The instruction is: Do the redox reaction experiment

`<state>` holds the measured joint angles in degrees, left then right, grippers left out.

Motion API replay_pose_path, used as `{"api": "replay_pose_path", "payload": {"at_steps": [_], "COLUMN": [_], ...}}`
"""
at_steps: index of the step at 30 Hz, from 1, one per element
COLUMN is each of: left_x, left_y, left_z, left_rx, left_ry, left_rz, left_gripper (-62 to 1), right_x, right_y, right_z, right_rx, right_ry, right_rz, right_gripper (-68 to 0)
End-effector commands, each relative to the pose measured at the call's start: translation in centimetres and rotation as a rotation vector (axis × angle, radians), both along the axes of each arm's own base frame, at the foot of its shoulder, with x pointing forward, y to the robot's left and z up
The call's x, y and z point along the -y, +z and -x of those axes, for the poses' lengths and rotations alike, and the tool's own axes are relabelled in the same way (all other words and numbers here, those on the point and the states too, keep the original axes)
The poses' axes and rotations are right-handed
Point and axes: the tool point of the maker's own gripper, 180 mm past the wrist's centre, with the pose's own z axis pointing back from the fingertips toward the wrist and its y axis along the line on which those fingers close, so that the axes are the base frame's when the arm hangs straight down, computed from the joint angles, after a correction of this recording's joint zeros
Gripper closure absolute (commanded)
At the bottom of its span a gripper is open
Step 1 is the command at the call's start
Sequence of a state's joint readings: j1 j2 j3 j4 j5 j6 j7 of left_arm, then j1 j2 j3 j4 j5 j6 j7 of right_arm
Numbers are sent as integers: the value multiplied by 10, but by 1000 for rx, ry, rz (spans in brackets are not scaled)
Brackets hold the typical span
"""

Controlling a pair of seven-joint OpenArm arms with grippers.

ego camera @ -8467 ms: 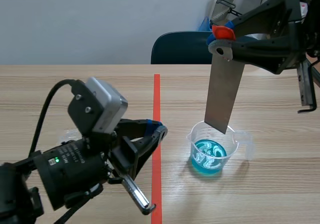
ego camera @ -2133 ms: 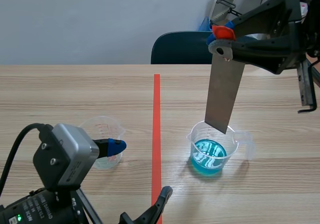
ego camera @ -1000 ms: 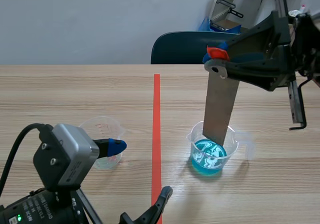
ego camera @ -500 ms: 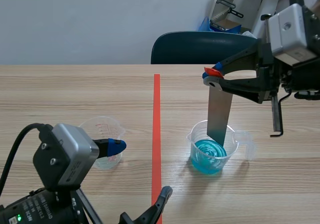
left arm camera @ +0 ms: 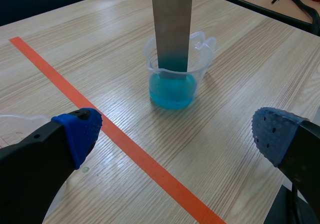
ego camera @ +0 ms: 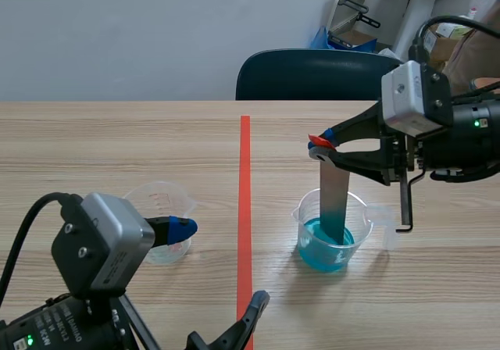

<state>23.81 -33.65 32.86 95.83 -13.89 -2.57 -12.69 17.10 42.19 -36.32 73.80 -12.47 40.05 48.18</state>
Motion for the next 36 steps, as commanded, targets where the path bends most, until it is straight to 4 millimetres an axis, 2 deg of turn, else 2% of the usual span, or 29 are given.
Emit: {"api": "replay_pose_path", "payload": {"at_steps": [1, 15, 36], "left_x": [3, 3, 3], "left_y": [11, 11, 11], "left_z": [-3, -3, -3], "left_rx": [31, 31, 31], "left_ry": [4, 4, 4], "left_rz": [30, 30, 30], "left_gripper": [-623, -623, -623], "right_x": [2, 7, 7], "right_y": [11, -13, -14], "right_z": [-5, 4, 4], "right_rx": [18, -30, -30], "right_ry": [-6, -10, -13], "right_rz": [-31, 15, 19], "right_gripper": [-8, -8, -8]}}
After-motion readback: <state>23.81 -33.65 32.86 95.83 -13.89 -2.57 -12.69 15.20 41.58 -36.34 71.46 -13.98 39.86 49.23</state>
